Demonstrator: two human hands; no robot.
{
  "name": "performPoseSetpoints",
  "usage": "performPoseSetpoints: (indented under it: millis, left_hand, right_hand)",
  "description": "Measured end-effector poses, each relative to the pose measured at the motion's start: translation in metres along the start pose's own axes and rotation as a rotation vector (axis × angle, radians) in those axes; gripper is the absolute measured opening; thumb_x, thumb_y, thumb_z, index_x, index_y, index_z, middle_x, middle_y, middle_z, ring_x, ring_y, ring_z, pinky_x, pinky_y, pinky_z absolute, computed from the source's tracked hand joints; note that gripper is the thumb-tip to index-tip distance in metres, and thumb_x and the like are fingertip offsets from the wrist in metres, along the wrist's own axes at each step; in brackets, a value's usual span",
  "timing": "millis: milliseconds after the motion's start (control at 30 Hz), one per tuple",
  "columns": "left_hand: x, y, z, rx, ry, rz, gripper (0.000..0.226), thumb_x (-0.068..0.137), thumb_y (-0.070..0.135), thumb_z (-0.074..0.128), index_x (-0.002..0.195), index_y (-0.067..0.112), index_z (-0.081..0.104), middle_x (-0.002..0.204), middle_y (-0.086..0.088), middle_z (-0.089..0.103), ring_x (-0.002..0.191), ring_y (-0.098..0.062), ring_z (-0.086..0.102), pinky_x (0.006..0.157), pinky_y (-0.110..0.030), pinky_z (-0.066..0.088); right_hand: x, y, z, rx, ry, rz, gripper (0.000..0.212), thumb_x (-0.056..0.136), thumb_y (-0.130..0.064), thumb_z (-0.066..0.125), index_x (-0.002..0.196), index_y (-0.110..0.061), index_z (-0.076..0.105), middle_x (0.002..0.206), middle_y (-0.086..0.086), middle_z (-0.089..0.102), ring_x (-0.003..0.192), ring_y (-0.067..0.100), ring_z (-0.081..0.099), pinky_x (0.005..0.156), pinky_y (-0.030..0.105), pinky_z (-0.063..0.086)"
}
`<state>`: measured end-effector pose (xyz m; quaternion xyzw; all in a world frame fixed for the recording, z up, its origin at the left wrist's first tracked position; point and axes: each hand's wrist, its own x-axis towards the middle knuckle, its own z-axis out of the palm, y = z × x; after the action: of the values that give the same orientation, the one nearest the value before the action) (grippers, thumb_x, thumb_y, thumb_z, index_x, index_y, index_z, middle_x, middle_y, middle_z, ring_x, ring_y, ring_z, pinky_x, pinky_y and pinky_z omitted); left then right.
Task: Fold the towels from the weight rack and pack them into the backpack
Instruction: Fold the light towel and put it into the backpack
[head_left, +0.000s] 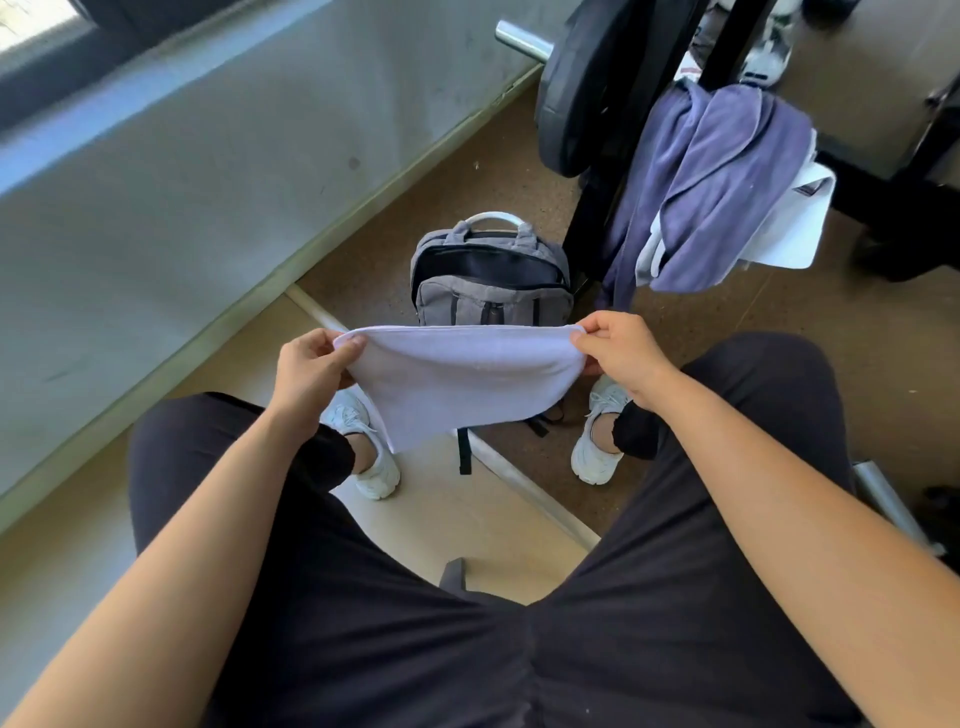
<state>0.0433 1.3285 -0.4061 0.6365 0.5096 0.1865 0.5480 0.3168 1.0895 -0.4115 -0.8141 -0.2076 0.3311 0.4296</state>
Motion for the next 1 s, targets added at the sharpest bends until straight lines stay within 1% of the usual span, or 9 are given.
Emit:
performPoseSetpoints:
  millis: [100, 233, 300, 467, 600, 733, 833, 933, 1000]
  left_hand:
    - [-0.007, 0.005, 0.009, -0.066, -0.007, -0.003, 0.024, 0.096, 0.019, 0.071, 0.078, 0.011, 0.058, 0.072, -0.006, 0.059, 0.057, -0.012, 0.06, 0.063, -0.03, 0.056]
    - [-0.018, 0.01, 0.024, -0.084, -0.04, 0.016, 0.026, 0.097, 0.017, 0.07, 0.078, 0.009, 0.054, 0.07, -0.005, 0.054, 0.055, -0.009, 0.057, 0.054, -0.023, 0.055]
    - [-0.024, 0.011, 0.034, -0.083, -0.087, 0.017, 0.027, 0.097, 0.018, 0.069, 0.076, 0.01, 0.053, 0.071, -0.005, 0.056, 0.057, -0.012, 0.058, 0.055, -0.025, 0.054]
    - [-0.045, 0.014, 0.055, -0.109, -0.197, 0.042, 0.021, 0.099, 0.019, 0.065, 0.083, 0.01, 0.055, 0.078, -0.006, 0.059, 0.068, -0.014, 0.06, 0.061, -0.029, 0.055]
    - [-0.059, 0.014, 0.074, -0.17, -0.336, 0.057, 0.016, 0.1, 0.014, 0.066, 0.086, 0.009, 0.059, 0.077, -0.002, 0.064, 0.07, -0.011, 0.064, 0.067, -0.03, 0.059]
    - [-0.071, 0.011, 0.087, -0.162, -0.439, 0.107, 0.013, 0.099, 0.012, 0.067, 0.089, 0.004, 0.063, 0.081, -0.005, 0.069, 0.077, -0.014, 0.068, 0.076, -0.034, 0.061]
    - [-0.07, 0.009, 0.087, -0.169, -0.462, 0.141, 0.019, 0.097, 0.018, 0.07, 0.096, -0.001, 0.066, 0.085, -0.011, 0.072, 0.082, -0.019, 0.07, 0.086, -0.045, 0.059]
    - [-0.067, 0.008, 0.084, -0.132, -0.461, 0.183, 0.03, 0.083, 0.029, 0.081, 0.1, 0.008, 0.067, 0.09, -0.008, 0.076, 0.085, -0.02, 0.072, 0.083, -0.043, 0.059]
    - [-0.068, 0.006, 0.087, -0.029, -0.431, 0.268, 0.038, 0.075, 0.029, 0.091, 0.099, 0.016, 0.063, 0.093, -0.005, 0.074, 0.088, -0.024, 0.073, 0.078, -0.04, 0.061]
  right_hand:
    - [-0.006, -0.003, 0.003, 0.106, -0.02, 0.044, 0.007, 0.096, -0.012, 0.063, 0.093, -0.01, 0.069, 0.095, 0.019, 0.072, 0.085, 0.03, 0.07, 0.073, 0.041, 0.064]
    - [-0.019, -0.014, 0.014, 0.261, -0.051, 0.064, 0.005, 0.094, -0.007, 0.066, 0.094, -0.002, 0.065, 0.087, 0.019, 0.069, 0.073, 0.023, 0.07, 0.065, 0.036, 0.063]
    - [-0.026, -0.02, 0.02, 0.321, -0.079, 0.059, 0.007, 0.094, -0.005, 0.066, 0.094, -0.001, 0.061, 0.085, 0.019, 0.067, 0.067, 0.019, 0.07, 0.063, 0.035, 0.063]
    - [-0.038, -0.028, 0.031, 0.378, -0.169, -0.017, 0.01, 0.092, -0.001, 0.066, 0.087, -0.004, 0.058, 0.079, 0.016, 0.061, 0.07, 0.022, 0.065, 0.059, 0.03, 0.059]
    - [-0.046, -0.032, 0.046, 0.364, -0.246, -0.083, 0.009, 0.091, 0.003, 0.067, 0.09, -0.001, 0.06, 0.073, 0.01, 0.061, 0.063, 0.016, 0.063, 0.058, 0.028, 0.059]
    - [-0.049, -0.03, 0.057, 0.347, -0.315, -0.129, 0.009, 0.09, 0.002, 0.07, 0.092, -0.003, 0.062, 0.079, 0.011, 0.065, 0.07, 0.018, 0.067, 0.062, 0.029, 0.059]
    - [-0.049, -0.03, 0.058, 0.35, -0.346, -0.153, 0.011, 0.09, 0.003, 0.069, 0.096, -0.007, 0.066, 0.087, 0.013, 0.07, 0.08, 0.021, 0.072, 0.071, 0.035, 0.061]
    - [-0.048, -0.029, 0.056, 0.407, -0.396, -0.133, 0.024, 0.09, 0.013, 0.056, 0.108, 0.001, 0.067, 0.102, 0.025, 0.071, 0.093, 0.029, 0.073, 0.083, 0.041, 0.061]
    - [-0.048, -0.03, 0.056, 0.365, -0.402, -0.153, 0.029, 0.092, 0.012, 0.052, 0.11, -0.002, 0.069, 0.109, 0.022, 0.071, 0.099, 0.03, 0.073, 0.085, 0.041, 0.06]
